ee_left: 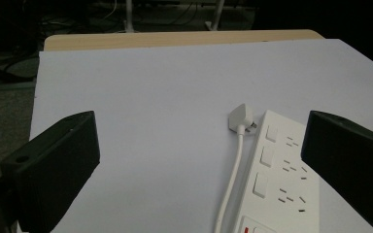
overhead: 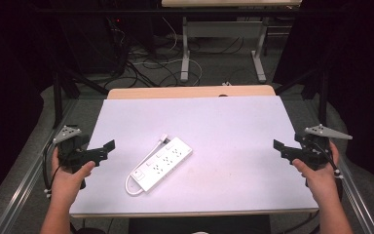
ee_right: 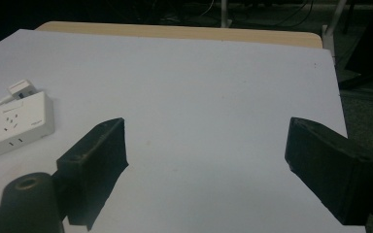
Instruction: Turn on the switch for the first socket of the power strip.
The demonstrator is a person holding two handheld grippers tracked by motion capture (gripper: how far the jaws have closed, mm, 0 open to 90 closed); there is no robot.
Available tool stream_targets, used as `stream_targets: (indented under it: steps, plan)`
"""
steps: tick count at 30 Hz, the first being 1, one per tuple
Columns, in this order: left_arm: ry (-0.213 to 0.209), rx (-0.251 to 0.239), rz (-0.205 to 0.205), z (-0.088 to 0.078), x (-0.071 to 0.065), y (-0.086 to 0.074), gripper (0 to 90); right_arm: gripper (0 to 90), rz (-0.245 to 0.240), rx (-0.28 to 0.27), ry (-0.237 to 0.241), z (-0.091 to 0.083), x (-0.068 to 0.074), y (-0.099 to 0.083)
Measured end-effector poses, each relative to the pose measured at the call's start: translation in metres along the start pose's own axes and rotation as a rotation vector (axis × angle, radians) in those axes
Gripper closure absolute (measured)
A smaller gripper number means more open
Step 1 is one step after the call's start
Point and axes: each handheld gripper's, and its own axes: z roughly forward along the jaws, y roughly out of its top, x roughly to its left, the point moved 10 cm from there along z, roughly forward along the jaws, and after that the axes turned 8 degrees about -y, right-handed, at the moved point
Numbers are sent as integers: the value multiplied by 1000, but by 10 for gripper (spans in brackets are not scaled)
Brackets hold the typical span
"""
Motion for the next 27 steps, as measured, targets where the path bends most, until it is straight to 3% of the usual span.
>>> stream_targets:
  steps: [6,14,27]
  plan:
    - [-2,24,14,4,-2,-4,5,147,19,11,7,4,1,-5]
    - [-6,31,18,3,-4,-5,5,149,-10,8,22,5,5,-5]
    - [-17,37,37,1,-14,-4,6,150,-18,-2,23,6,11,-4]
